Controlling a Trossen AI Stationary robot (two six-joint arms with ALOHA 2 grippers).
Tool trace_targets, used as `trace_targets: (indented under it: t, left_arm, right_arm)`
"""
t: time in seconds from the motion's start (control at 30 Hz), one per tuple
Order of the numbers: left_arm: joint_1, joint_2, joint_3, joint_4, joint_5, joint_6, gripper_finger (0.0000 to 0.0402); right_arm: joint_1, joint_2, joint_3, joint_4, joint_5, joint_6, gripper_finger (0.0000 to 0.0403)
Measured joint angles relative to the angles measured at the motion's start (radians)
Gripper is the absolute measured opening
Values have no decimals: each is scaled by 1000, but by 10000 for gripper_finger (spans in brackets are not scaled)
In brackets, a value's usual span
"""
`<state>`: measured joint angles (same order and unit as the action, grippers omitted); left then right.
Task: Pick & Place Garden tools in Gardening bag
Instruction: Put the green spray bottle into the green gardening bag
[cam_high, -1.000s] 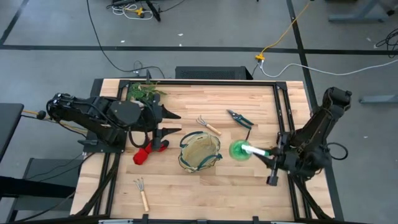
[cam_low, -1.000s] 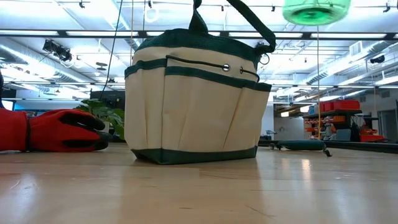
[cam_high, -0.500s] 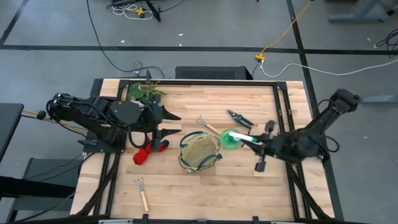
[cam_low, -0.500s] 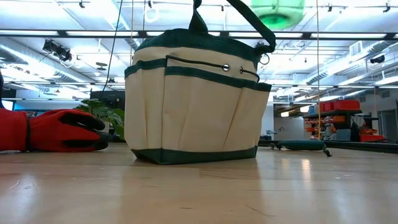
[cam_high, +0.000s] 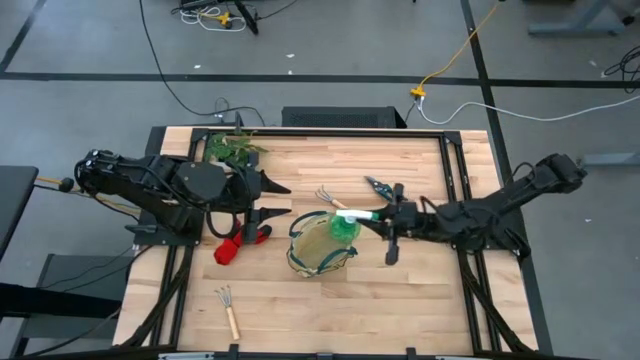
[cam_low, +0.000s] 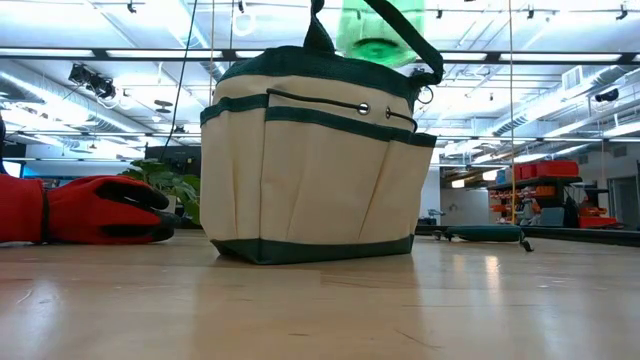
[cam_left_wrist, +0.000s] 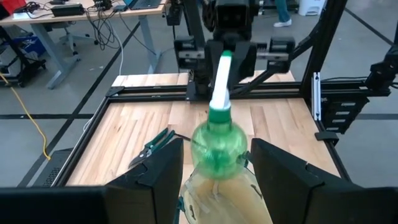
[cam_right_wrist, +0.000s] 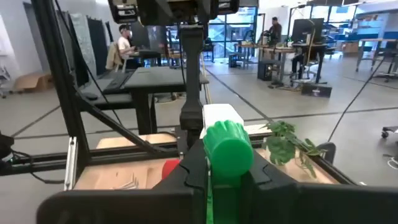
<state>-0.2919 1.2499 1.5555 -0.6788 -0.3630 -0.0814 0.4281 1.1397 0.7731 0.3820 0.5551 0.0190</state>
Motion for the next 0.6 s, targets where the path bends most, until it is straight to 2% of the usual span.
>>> trace_targets:
  t: [0.2, 0.6]
  left_arm:
    - [0, 0, 0, -4, 1, 0, 197]
    - [0, 0, 0, -7, 2, 0, 197]
  right_arm:
    - [-68, 78, 0, 57, -110, 29, 31]
    - [-99, 130, 0, 61, -173, 96, 31]
